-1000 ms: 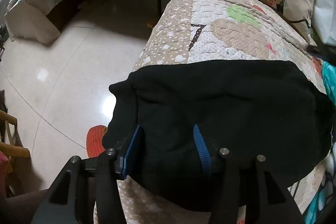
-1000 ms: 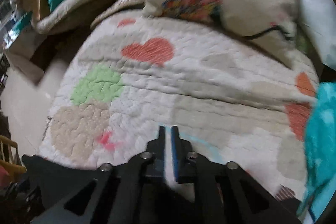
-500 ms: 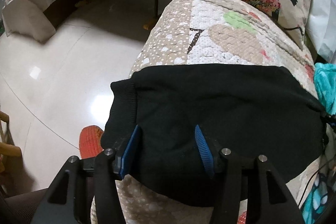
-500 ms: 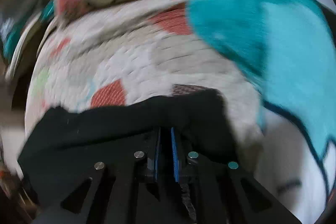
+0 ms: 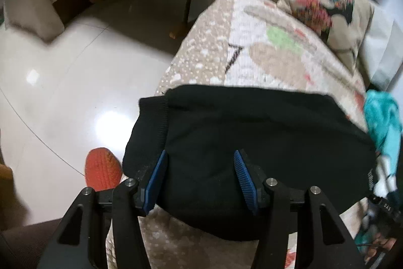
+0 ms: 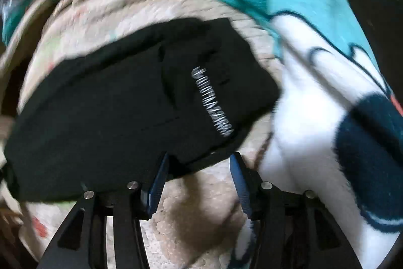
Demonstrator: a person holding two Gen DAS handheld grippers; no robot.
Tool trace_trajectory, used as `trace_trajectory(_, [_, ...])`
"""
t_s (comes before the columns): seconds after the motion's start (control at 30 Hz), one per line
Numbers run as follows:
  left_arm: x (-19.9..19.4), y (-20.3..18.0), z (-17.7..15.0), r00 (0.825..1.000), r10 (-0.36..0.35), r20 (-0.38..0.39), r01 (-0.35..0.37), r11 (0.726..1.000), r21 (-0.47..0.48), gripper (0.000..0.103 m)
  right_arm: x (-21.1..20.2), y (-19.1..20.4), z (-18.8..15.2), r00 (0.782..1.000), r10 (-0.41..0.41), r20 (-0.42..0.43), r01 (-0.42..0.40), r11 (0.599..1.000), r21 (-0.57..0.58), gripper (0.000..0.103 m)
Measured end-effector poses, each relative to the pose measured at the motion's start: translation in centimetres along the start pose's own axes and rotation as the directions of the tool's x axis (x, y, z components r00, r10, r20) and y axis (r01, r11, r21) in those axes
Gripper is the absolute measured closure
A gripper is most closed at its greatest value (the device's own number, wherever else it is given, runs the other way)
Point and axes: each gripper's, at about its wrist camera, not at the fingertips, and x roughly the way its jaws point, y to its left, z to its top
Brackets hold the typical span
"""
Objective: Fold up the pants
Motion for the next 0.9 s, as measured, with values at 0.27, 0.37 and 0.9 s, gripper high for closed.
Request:
trace_trajectory(0.27, [-2.2,6.9,0.1,0.995,-0.046,0.087,0.073,0.938,-0.338,0.049,-8.1,4.8,1.8,0.922,0.206,0.328,-0.142,0.968,-0.209,0.015])
trace_trajectory(0.37, [-2.8,9.1,-0.8,0.992,-0.068,0.108,0.111,0.875,-0.471,0.049,-7.4,9.6,3.9,0.917,0.358,0.176,-0.285,0.896,-0.341,0.010])
trace_trajectory(0.9, [0.6,8.8,-4.3,0.981,-0.186,0.058,0.187,0.812,-0.553,0.044,1.4,40.0,-1.1,0.840,0.381,-0.386,-0.519,0.357,-0.777,0.015])
